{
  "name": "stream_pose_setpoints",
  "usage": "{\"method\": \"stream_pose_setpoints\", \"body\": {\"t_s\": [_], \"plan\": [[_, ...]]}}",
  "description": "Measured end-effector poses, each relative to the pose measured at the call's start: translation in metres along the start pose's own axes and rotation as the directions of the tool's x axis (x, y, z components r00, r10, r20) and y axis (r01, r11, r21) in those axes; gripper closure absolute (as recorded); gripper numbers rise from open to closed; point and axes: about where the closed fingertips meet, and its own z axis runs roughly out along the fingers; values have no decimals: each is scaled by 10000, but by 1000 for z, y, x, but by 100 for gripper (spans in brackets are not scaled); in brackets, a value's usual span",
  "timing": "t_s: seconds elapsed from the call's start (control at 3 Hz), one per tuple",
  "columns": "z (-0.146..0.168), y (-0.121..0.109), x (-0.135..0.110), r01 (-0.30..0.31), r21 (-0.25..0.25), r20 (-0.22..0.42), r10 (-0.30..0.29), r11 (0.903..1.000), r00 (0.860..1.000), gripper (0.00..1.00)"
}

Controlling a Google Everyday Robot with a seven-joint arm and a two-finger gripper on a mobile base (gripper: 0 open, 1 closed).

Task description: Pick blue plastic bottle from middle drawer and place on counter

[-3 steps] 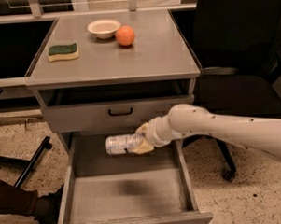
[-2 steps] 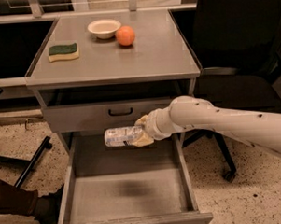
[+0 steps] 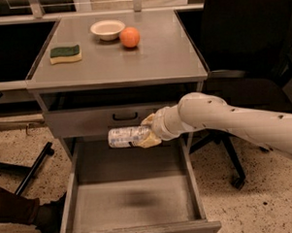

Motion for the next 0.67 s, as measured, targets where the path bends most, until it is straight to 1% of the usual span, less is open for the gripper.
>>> {"method": "stream_pose_setpoints", "body": {"t_s": [0.33,0.67], "plan": [[-71,-27,-60,616,931,519,-666,9937,9964,100],[-145,-70,-140,2025,2593,837,-2309,9443,9694,100]]}}
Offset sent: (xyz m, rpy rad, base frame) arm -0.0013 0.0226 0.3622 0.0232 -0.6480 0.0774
